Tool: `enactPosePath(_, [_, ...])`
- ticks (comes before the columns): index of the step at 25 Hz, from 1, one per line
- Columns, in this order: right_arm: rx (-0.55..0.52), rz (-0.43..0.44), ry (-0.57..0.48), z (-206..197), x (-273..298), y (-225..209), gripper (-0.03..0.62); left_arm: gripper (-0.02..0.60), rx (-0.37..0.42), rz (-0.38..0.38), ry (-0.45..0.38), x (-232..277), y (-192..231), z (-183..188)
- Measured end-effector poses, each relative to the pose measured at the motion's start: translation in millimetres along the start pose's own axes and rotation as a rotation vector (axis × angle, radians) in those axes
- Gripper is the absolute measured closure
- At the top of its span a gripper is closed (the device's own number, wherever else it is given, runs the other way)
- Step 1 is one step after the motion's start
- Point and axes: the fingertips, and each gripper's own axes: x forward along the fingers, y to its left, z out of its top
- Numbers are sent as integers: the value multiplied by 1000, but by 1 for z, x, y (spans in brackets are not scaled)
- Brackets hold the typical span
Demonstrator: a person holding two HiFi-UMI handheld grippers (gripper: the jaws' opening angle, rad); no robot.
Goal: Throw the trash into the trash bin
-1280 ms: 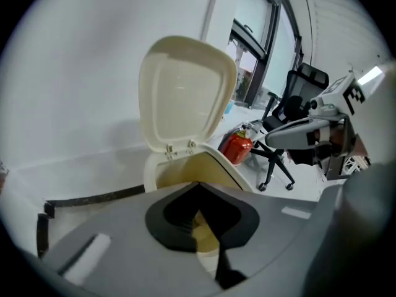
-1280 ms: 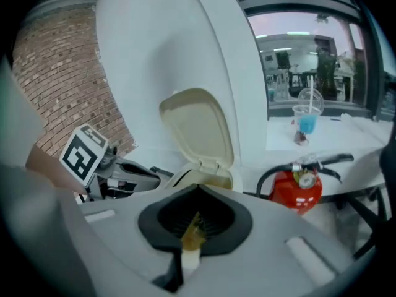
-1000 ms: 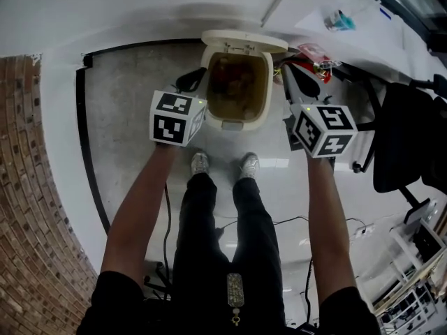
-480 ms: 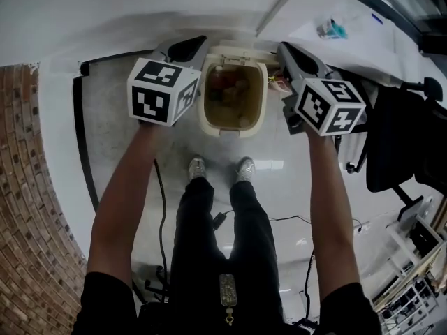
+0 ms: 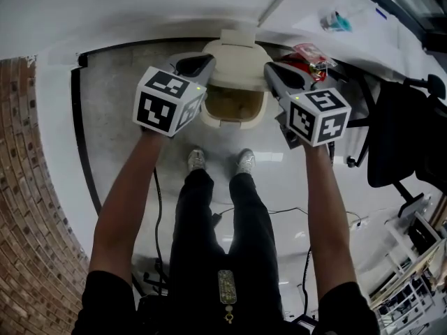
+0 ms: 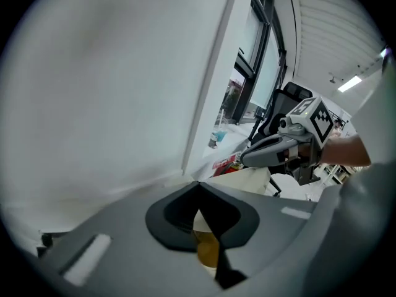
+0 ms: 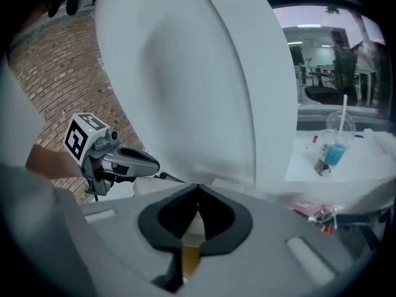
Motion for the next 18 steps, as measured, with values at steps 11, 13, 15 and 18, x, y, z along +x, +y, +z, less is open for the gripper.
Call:
enactPosePath(11, [-7, 31, 149, -93, 2, 29, 591, 577, -17, -20, 140, 2, -36, -91])
enactPosePath(13, [-8, 41, 180, -109, 3, 34, 592, 577, -13, -14, 164, 6, -42, -106])
enactPosePath(15, [-18, 50, 216, -127, 8, 38, 592, 577, -16, -6, 193, 12, -45, -122])
enactPosePath(18, [-23, 57, 258, -150, 16, 38, 591, 577, -33, 1, 228, 22, -46, -142])
